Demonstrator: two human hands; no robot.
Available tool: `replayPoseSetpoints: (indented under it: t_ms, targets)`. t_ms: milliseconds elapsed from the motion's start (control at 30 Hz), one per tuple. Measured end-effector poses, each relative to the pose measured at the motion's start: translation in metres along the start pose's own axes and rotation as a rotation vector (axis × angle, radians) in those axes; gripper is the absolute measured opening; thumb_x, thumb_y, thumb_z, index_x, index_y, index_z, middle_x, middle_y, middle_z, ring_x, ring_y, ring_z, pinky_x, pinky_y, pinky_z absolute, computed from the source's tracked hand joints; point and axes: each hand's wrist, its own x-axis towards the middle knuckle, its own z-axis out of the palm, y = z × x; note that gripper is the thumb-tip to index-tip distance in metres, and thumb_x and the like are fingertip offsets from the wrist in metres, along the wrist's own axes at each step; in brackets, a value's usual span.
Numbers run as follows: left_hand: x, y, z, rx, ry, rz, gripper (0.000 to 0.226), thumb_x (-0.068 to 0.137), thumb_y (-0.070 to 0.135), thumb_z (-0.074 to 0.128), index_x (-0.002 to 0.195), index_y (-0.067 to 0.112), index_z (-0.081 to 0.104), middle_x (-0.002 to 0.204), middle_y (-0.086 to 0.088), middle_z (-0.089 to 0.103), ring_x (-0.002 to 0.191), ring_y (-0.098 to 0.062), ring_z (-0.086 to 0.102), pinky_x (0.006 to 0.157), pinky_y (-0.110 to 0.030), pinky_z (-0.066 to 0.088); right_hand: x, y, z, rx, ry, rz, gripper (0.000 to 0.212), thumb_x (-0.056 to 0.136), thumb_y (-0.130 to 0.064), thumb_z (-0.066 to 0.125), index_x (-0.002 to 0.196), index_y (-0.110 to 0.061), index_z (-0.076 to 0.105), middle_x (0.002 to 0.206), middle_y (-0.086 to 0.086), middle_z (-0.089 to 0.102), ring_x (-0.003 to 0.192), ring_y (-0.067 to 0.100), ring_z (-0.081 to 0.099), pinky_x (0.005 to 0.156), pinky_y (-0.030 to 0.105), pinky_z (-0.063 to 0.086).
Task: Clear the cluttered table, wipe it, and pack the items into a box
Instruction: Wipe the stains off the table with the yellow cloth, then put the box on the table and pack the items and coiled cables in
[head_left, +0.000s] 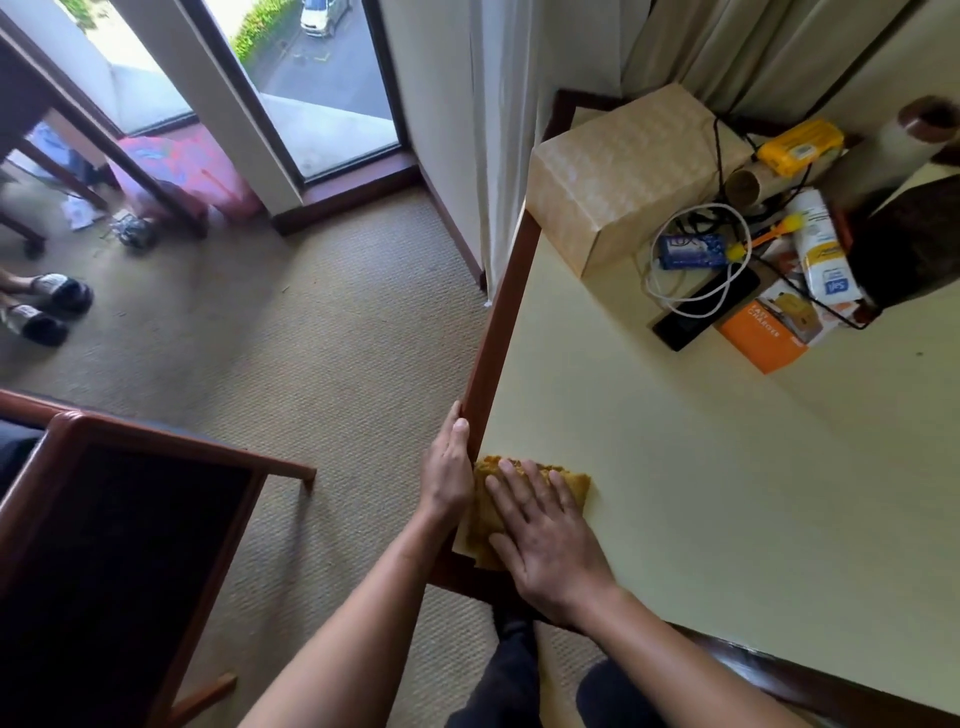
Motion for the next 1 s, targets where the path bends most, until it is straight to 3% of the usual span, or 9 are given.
replayPoseSetpoints:
  t_ms: [133,200,367,433,567,733,800,933,1000]
  targets:
    - [-0.012,0.001,-0.001,0.163,-0.068,-0.015,0.055,0.113,0.035,0.030,0.165,0.018,0.021,0.171,0.001,0.021,0.157,-0.010,0.018,0.129,-0.034,0.011,0.011,-0.009,-0.003,-0.006,0.002,0.242,0.067,0.105,-0.052,0.022,0.163,-0.021,0.013,0.172,0.006,0.004,0.158,0.029,-0.003,0.124,0.054,0.006]
    - [-0.015,0.002,-0.003,0.166,-0.089,-0.031,0.058,0.112,0.038,0.032,0.165,0.019,0.019,0.172,0.001,0.020,0.157,-0.012,0.016,0.129,-0.036,0.010,0.012,-0.017,0.000,-0.010,0.004,0.255,0.067,0.105,-0.052,0.019,0.163,-0.018,0.015,0.171,0.009,0.005,0.158,0.033,0.001,0.123,0.056,0.007]
    - [-0.016,0.028,-0.010,0.198,-0.024,-0.068,0.061,0.101,0.049,0.042,0.151,0.014,0.049,0.152,-0.010,0.053,0.141,-0.024,0.047,0.120,-0.047,0.034,0.006,-0.010,-0.022,0.065,0.002,0.187,0.063,0.104,-0.055,0.023,0.158,-0.023,0.032,0.168,0.005,0.025,0.156,0.029,0.019,0.122,0.052,0.009]
    - [-0.008,0.053,-0.006,0.220,0.004,-0.005,0.064,0.094,0.054,0.042,0.142,0.015,0.057,0.141,-0.010,0.060,0.131,-0.025,0.055,0.114,-0.050,0.041,0.009,0.002,-0.049,0.139,0.102,0.245,0.055,0.103,-0.047,0.031,0.152,-0.024,0.043,0.161,0.004,0.039,0.151,0.026,0.031,0.123,0.049,0.020]
    - [0.023,0.118,0.016,0.186,-0.040,0.119,0.052,0.094,0.055,0.046,0.131,0.023,0.064,0.130,-0.004,0.066,0.120,-0.021,0.060,0.106,-0.050,0.048,0.037,0.049,-0.123,0.186,0.361,0.345,0.041,0.099,-0.029,0.045,0.137,-0.022,0.060,0.140,-0.001,0.059,0.130,0.018,0.050,0.108,0.038,0.043]
    - [0.064,0.201,0.051,0.124,-0.065,0.183,0.040,0.102,0.043,0.052,0.128,0.016,0.067,0.122,0.000,0.068,0.115,-0.020,0.062,0.104,-0.044,0.049,0.094,0.133,-0.204,0.263,0.557,0.427,0.033,0.099,-0.024,0.050,0.125,-0.012,0.067,0.123,0.007,0.066,0.114,0.027,0.057,0.098,0.041,0.049]
    - [0.082,0.228,0.064,0.097,-0.068,0.177,0.046,0.096,0.047,0.051,0.125,0.015,0.067,0.121,-0.001,0.070,0.112,-0.020,0.063,0.104,-0.046,0.050,0.119,0.166,-0.231,0.328,0.593,0.442,0.033,0.099,-0.023,0.050,0.123,-0.010,0.068,0.121,0.011,0.066,0.115,0.030,0.058,0.099,0.041,0.049]
    - [0.120,0.263,0.085,0.022,-0.035,0.110,0.036,0.106,0.036,0.051,0.130,0.011,0.062,0.123,-0.006,0.066,0.108,-0.022,0.062,0.095,-0.038,0.050,0.176,0.220,-0.275,0.336,0.572,0.475,0.035,0.099,-0.022,0.049,0.124,-0.006,0.068,0.122,0.013,0.066,0.116,0.032,0.059,0.098,0.039,0.050]
    - [0.141,0.272,0.093,0.004,0.005,0.065,0.049,0.102,0.044,0.051,0.136,0.010,0.057,0.128,-0.009,0.064,0.112,-0.027,0.062,0.100,-0.043,0.052,0.209,0.242,-0.292,0.291,0.515,0.459,0.036,0.099,-0.023,0.048,0.126,-0.005,0.065,0.123,0.016,0.065,0.116,0.034,0.059,0.097,0.043,0.051]
